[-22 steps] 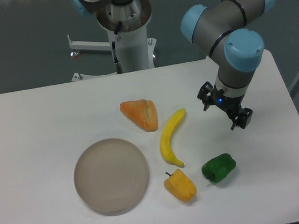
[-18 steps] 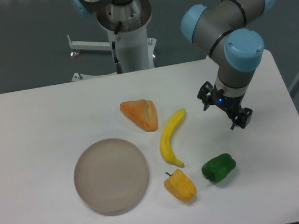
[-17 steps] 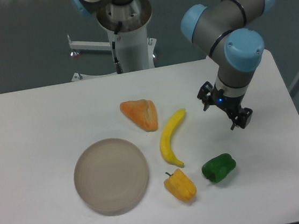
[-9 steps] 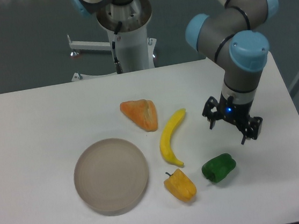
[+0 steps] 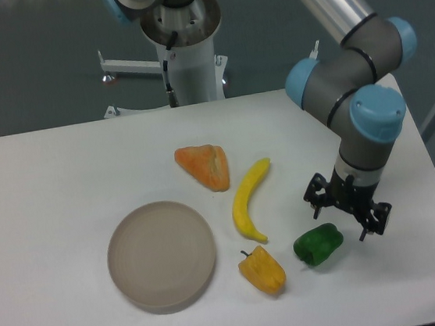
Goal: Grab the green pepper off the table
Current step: 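Move the open gripper down toward the green bell pepper, then lower the gripper around the green pepper and close on it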
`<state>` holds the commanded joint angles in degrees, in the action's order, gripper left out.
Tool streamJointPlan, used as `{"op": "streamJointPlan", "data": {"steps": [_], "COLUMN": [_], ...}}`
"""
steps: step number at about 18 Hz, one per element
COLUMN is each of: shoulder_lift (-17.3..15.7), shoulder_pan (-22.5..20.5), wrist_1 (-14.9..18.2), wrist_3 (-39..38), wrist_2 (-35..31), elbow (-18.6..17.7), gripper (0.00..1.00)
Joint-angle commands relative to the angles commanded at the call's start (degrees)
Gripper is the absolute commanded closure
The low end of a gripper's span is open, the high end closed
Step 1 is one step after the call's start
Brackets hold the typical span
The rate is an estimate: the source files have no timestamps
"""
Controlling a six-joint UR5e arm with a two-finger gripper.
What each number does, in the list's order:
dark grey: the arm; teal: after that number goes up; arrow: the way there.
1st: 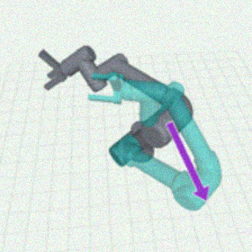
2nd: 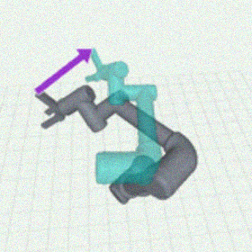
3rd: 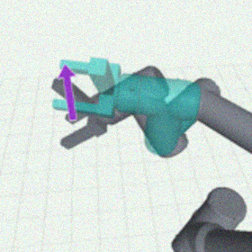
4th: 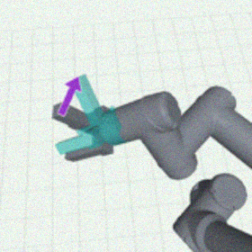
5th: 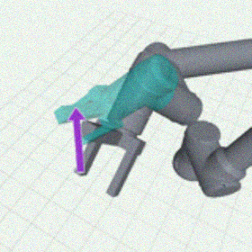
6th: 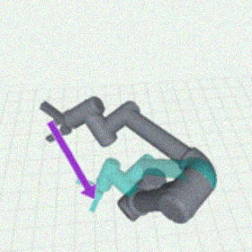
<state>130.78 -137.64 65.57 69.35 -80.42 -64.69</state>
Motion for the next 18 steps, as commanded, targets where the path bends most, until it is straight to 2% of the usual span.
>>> {"op": "streamJointPlan", "data": {"steps": [4,7,18], "shoulder_lift": [-0.2,-0.7,1.2], "shoulder_pan": [0.4,0.5,2.0], "wrist_1": [0.8,3.2,3.3], "wrist_3": [0.1,0.1,0.1], "wrist_2": [-0.3,-0.4,-0.3], "elbow": [-0.8,-1.4,-2.5], "gripper": [0.00,0.00,0.00]}}
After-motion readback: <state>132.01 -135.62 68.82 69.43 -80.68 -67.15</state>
